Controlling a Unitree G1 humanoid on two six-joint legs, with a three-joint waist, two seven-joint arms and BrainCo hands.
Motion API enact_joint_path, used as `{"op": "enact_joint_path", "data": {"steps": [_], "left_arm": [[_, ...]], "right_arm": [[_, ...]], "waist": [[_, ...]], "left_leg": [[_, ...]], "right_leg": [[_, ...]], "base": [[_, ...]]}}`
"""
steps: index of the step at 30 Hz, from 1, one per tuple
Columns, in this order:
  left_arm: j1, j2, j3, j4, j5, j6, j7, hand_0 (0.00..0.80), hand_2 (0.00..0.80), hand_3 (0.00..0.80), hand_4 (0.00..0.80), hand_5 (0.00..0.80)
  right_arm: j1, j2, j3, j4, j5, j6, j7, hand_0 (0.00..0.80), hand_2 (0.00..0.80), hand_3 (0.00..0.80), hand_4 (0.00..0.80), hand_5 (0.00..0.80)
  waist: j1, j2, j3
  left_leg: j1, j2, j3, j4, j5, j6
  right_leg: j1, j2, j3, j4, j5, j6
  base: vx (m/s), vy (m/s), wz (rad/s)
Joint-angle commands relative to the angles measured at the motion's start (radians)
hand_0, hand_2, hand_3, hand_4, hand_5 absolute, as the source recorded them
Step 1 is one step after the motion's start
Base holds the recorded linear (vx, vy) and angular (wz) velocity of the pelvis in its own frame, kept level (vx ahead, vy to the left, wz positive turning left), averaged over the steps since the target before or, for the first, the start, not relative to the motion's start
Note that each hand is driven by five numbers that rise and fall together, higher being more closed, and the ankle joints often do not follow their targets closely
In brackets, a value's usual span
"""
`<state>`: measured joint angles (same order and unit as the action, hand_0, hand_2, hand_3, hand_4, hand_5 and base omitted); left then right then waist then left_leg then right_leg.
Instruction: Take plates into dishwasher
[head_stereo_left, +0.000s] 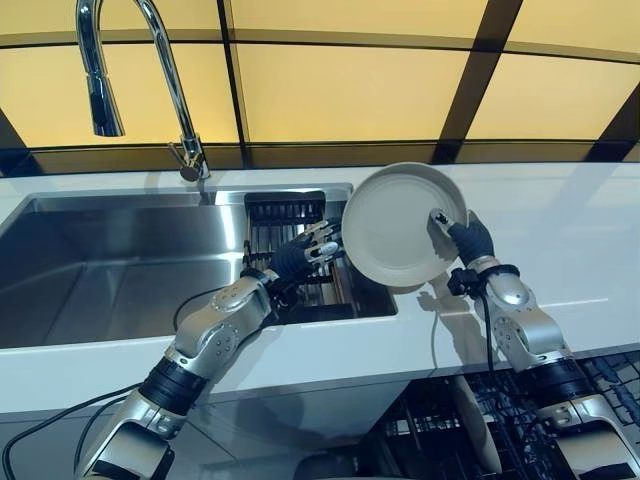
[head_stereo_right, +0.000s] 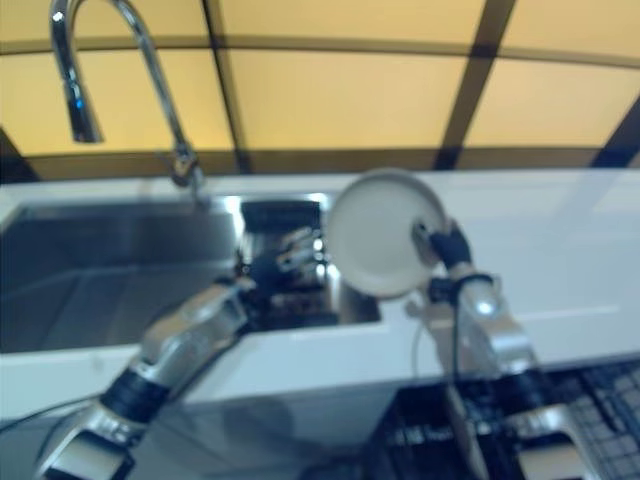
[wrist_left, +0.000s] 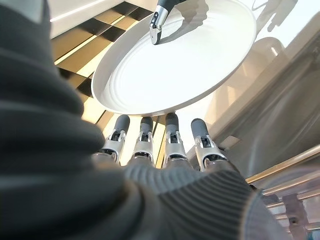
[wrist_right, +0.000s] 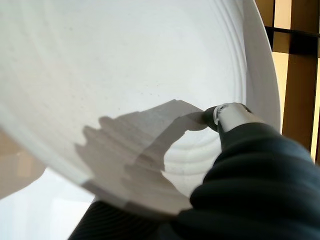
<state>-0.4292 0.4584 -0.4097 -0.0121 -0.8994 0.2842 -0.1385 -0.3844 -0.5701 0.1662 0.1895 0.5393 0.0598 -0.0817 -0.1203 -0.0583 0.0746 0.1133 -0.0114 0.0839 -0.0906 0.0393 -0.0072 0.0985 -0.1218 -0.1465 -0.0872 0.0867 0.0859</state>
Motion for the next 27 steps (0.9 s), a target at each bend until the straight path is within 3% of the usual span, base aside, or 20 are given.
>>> {"op": "enact_joint_path", "data": {"steps": [1,12,27], "left_arm": [[-0.131,-0.073,-0.093,0.005,-0.085,-0.029,-0.045,0.000,0.000,0.000,0.000,0.000],[-0.113,-0.066,-0.040,0.010,-0.030,-0.018,-0.004,0.000,0.000,0.000,0.000,0.000],[-0.118,-0.066,-0.025,0.068,-0.012,-0.009,-0.001,0.000,0.000,0.000,0.000,0.000]], "right_arm": [[-0.070,-0.019,0.028,-0.130,-0.033,-0.089,-0.014,0.800,0.800,0.800,0.800,0.800],[-0.061,-0.026,-0.031,-0.153,-0.041,-0.128,-0.036,0.800,0.800,0.800,0.800,0.800],[-0.072,-0.026,-0.016,-0.171,-0.069,-0.138,-0.015,0.800,0.800,0.800,0.800,0.800]], "waist": [[0.020,0.038,-0.006],[0.026,0.038,-0.008],[0.029,0.038,-0.014]], "left_leg": [[0.026,0.001,0.125,0.003,-0.063,0.000],[0.025,-0.003,0.115,0.003,-0.064,0.002],[0.028,-0.004,0.114,0.003,-0.065,0.003]], "right_leg": [[0.032,0.079,-0.009,0.000,-0.049,0.005],[0.033,0.077,-0.014,0.000,-0.050,0.006],[0.037,0.074,-0.015,0.000,-0.052,0.008]], "base": [[0.000,0.000,0.00],[0.000,0.000,0.00],[0.000,0.000,0.00]]}}
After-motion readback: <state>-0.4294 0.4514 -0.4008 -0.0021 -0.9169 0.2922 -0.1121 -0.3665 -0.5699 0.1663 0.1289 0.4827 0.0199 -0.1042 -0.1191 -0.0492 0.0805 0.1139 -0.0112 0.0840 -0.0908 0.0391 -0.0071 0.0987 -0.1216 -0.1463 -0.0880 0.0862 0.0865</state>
